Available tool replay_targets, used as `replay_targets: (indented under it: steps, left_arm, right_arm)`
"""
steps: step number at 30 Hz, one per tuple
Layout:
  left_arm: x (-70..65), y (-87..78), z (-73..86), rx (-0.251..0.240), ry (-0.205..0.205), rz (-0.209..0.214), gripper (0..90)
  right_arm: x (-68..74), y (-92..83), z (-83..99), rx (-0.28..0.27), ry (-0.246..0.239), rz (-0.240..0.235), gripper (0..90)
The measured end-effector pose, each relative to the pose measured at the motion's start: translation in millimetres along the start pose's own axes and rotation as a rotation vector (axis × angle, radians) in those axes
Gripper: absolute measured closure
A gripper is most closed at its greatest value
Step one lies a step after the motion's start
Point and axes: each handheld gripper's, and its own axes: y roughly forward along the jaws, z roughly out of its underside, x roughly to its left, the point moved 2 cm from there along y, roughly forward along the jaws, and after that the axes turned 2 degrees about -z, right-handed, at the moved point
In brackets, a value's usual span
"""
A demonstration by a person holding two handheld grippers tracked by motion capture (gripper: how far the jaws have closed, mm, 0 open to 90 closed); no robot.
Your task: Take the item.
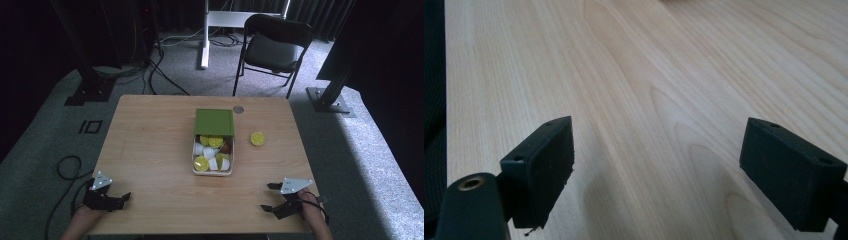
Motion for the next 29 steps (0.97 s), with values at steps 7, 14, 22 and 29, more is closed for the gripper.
replay_targets:
  steps: [7, 14, 22, 29]
  left_arm:
    - [0.0, 0.0, 0.0, 0.0, 0.0, 0.0, 0.5]
    - [0.1, 0.0, 0.0, 0.0, 0.001, 0.0, 0.5]
    - [0.0, 0.0, 0.0, 0.0, 0.0, 0.0, 0.5]
    - [0.1, 0.0, 0.0, 0.0, 0.001, 0.0, 0.5]
  right_arm:
    - [2.3, 5.1, 1.9, 0.047, -0.027, 0.009, 12.9]
    - [0.5, 7.3, 2.3, 0.081, -0.003, 0.072, 11.3]
    - [-0.3, 7.3, 2.3, 0.08, 0.011, 0.084, 11.3]
    - [-0.3, 7.4, 2.2, 0.08, 0.011, 0.084, 11.3]
